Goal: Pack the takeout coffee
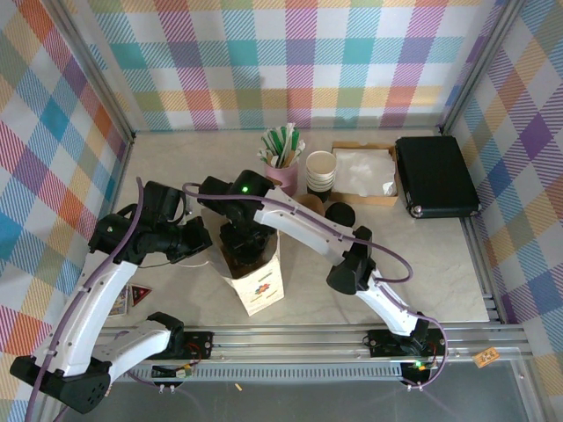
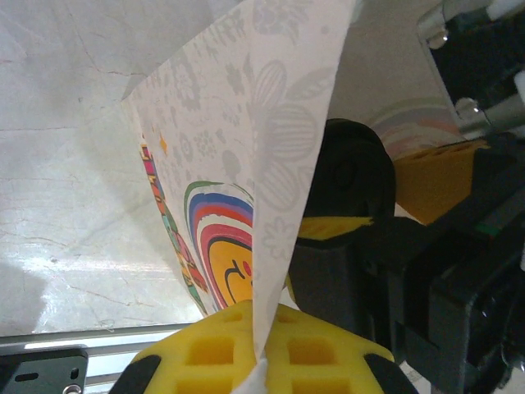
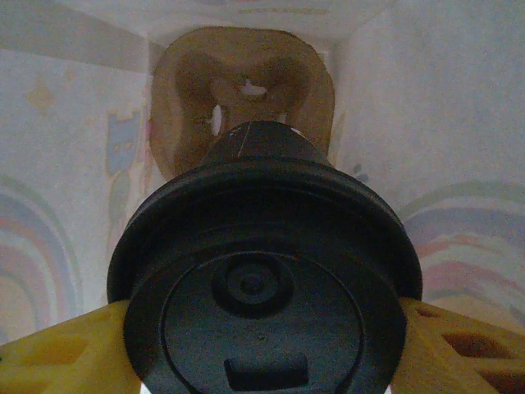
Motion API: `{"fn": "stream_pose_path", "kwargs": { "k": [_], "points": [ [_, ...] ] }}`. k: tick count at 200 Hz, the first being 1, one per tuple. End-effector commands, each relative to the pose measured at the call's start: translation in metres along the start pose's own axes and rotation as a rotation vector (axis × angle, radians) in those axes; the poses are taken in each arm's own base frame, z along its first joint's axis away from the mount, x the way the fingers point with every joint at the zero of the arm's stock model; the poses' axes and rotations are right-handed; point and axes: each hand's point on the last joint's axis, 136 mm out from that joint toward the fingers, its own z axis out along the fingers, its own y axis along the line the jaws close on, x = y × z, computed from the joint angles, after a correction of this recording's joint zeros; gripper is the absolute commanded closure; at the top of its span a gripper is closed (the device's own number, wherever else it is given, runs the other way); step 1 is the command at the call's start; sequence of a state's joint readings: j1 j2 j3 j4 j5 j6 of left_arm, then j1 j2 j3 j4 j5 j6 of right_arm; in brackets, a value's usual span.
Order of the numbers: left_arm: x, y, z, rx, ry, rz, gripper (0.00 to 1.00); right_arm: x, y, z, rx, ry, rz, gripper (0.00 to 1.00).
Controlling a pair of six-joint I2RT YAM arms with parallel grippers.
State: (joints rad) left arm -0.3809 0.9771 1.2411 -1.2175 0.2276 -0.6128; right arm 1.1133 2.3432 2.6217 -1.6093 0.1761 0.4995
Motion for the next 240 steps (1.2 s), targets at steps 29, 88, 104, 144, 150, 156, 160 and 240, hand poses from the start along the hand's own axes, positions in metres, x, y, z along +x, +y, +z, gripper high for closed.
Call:
{"fn": "stream_pose_path", "kwargs": {
  "k": [29,88,104,144,150,156,160,240],
  "points": [
    [0.004,0.000,0.005,-0.003,0.039,-0.002,1.00,-0.005,-0.018,0.007,0.047,0.015,0.031,0.87],
    [0.004,-0.001,0.008,0.002,0.051,-0.001,1.00,-0.020,-0.012,0.014,0.016,-0.026,0.042,0.86],
    [0.004,-0.002,0.009,0.005,0.051,0.003,1.00,-0.026,-0.009,0.014,-0.001,-0.049,0.067,0.86],
    [0.003,-0.004,0.007,0.020,0.042,0.010,1.00,-0.031,-0.014,0.015,0.017,-0.064,0.087,0.87],
    [0.003,-0.004,0.007,0.020,0.043,0.011,1.00,-0.031,-0.015,0.015,0.019,-0.065,0.084,0.87],
    [0.003,-0.005,0.008,0.021,0.045,0.010,1.00,-0.032,-0.015,0.016,0.019,-0.065,0.081,0.87],
    [0.002,-0.005,0.008,0.021,0.046,0.012,1.00,-0.032,-0.015,0.016,0.020,-0.065,0.079,0.87],
    [0.002,-0.007,0.009,0.032,0.051,0.018,1.00,-0.021,-0.021,0.036,0.070,0.011,0.008,0.84]
  ]
}}
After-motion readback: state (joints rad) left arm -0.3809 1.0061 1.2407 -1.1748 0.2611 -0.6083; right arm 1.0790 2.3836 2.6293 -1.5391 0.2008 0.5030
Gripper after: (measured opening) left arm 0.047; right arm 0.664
